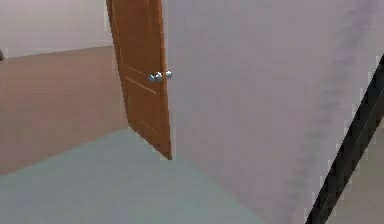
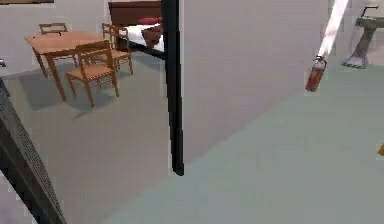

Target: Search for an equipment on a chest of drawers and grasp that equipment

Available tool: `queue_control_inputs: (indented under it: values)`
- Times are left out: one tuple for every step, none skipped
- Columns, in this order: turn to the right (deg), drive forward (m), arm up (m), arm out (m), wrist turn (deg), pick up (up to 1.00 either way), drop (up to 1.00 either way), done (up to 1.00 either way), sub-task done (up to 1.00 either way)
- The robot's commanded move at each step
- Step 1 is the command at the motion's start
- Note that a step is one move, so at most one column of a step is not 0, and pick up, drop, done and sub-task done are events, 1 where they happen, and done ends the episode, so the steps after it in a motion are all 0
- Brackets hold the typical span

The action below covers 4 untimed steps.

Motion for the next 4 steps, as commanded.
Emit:
queue_control_inputs:
  values:
    - [0.0, 0.2, 0.0, 0.0, 0.0, 0.0, 0.0, 0.0, 0.0]
    - [-39.0, 0.0, 0.0, 0.0, 0.0, 0.0, 0.0, 0.0, 0.0]
    - [0.0, 1.0, 0.0, 0.0, 0.0, 0.0, 0.0, 0.0, 0.0]
    - [-3.0, 0.0, 0.0, 0.0, 0.0, 0.0, 0.0, 0.0, 0.0]
